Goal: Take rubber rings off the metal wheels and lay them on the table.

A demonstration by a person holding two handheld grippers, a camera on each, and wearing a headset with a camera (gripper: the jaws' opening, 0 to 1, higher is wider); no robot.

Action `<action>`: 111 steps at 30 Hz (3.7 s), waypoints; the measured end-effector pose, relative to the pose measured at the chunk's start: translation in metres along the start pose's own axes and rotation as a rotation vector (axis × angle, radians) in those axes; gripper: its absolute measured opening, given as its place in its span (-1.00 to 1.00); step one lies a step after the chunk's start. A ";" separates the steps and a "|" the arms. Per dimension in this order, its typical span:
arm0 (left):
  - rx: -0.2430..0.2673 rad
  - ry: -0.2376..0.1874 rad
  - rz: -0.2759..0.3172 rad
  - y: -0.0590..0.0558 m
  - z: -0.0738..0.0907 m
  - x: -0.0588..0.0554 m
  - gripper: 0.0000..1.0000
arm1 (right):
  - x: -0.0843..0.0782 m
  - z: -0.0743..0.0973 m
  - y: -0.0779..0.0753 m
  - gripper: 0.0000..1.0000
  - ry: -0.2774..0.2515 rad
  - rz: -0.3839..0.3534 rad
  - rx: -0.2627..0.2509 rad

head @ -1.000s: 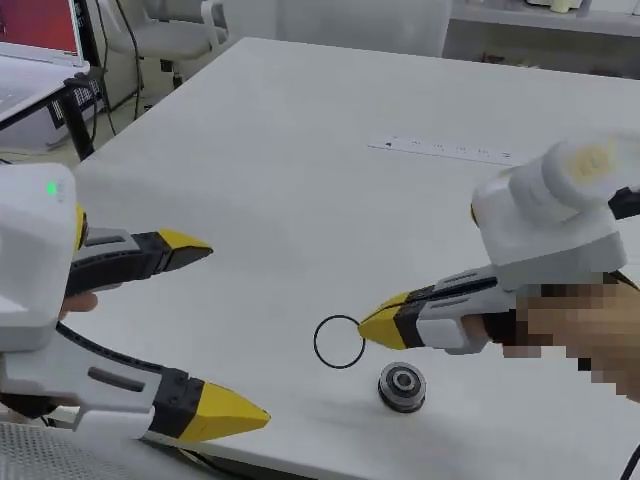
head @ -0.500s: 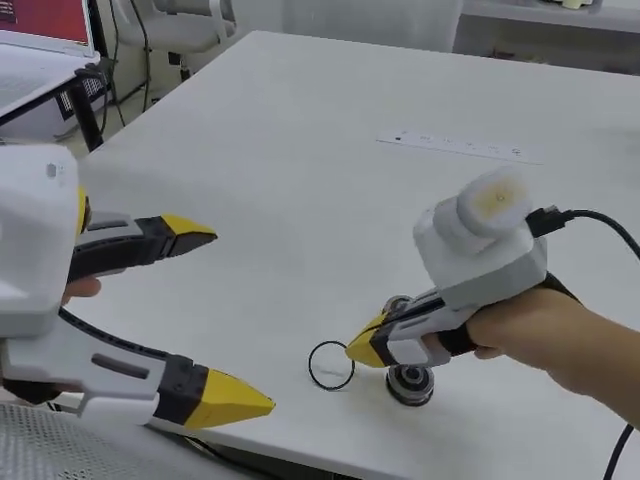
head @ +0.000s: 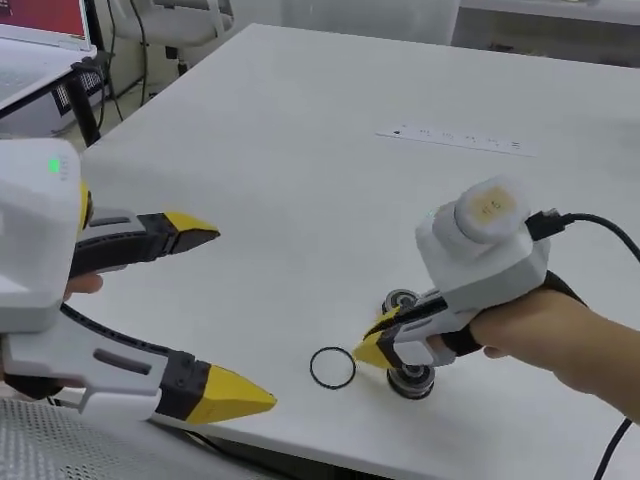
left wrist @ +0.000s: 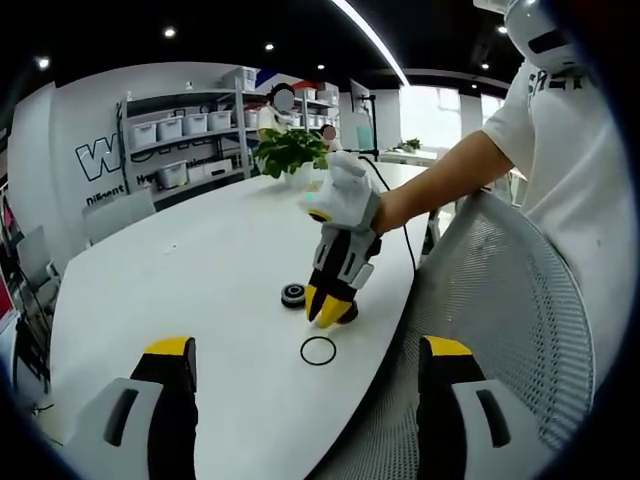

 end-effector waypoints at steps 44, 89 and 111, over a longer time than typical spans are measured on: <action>-0.231 0.123 -0.151 0.003 -0.047 0.032 0.73 | -0.061 0.054 -0.011 -0.59 -0.135 0.006 -0.011; -0.402 0.102 -0.162 0.013 -0.172 -0.014 -0.66 | -0.066 0.034 -0.006 -0.62 -0.136 0.058 -0.005; -0.402 0.066 -0.166 0.012 -0.171 -0.016 -0.85 | -0.070 0.034 -0.010 -1.00 -0.141 0.030 -0.044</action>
Point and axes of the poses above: the centre of the closed fingertips' face, and the gripper's own axes: z roughly backward along the fingers, y roughly to its left, x roughly out of its top, the point moved 8 cm from there along z, roughly backward along the fingers, and after that the axes turned 10 degrees about -x, right-handed, at the moved point
